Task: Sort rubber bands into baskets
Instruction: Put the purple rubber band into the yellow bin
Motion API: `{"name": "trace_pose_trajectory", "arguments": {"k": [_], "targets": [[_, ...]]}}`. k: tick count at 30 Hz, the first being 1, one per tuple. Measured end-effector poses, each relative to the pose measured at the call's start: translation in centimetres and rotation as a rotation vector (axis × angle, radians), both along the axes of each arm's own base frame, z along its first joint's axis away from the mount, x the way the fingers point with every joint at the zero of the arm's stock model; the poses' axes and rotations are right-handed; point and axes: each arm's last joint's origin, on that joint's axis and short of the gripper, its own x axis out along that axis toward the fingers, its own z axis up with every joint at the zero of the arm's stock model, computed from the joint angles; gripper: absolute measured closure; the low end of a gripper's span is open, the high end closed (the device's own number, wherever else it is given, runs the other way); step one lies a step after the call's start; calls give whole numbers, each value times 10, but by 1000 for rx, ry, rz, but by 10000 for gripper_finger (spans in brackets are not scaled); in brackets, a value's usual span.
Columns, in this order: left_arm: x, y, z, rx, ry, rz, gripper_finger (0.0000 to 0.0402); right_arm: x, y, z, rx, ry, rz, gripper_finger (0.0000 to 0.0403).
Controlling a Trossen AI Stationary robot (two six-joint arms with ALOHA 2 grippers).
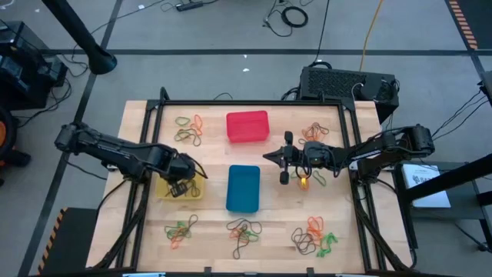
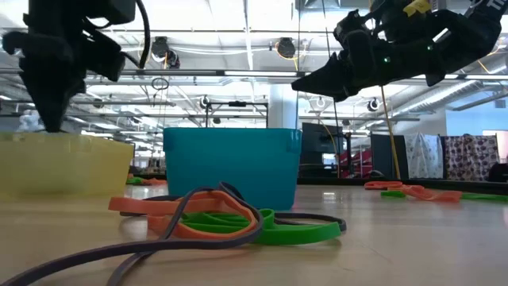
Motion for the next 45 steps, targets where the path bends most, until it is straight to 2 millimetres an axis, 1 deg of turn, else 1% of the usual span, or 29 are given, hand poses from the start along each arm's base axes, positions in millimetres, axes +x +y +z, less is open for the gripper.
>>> {"name": "trace_pose_trajectory", "arguments": {"k": [3, 11, 15, 20, 25, 28, 33, 36, 38, 41, 43, 45], "targets": [[1, 1, 0, 29, -18, -23, 370, -1, 0, -3, 0, 34, -4, 403], [9, 8, 1, -7, -79, 17, 338, -2, 0, -9, 1, 97, -8, 403], [12, 12, 1, -16, -102, -3, 328, -3, 0, -13, -3, 141, -7, 403], [26, 14, 4, -33, -243, -71, 326, -10, 0, -10, -6, 180, -16, 403], [44, 22, 11, 23, -436, -186, 326, -19, 0, -1, -6, 201, -16, 403], [58, 31, 21, 107, -599, -215, 326, -26, 0, 2, 0, 240, -34, 403], [84, 53, 40, 211, -911, -170, 326, -36, -2, 4, 40, 285, -141, 403], [103, 67, 41, 244, -1047, -192, 327, -42, -3, 5, 63, 310, -177, 403], [118, 79, 30, 251, -1061, -188, 327, -45, -3, 4, 83, 327, -203, 403], [149, 95, 9, 244, -1050, -174, 327, -51, -4, 4, 107, 349, -258, 403], [174, 103, -7, 219, -1031, -187, 327, -54, -5, 4, 126, 359, -294, 403], [204, 111, -23, 198, -998, -215, 327, -56, -5, 4, 139, 368, -319, 403]]}}
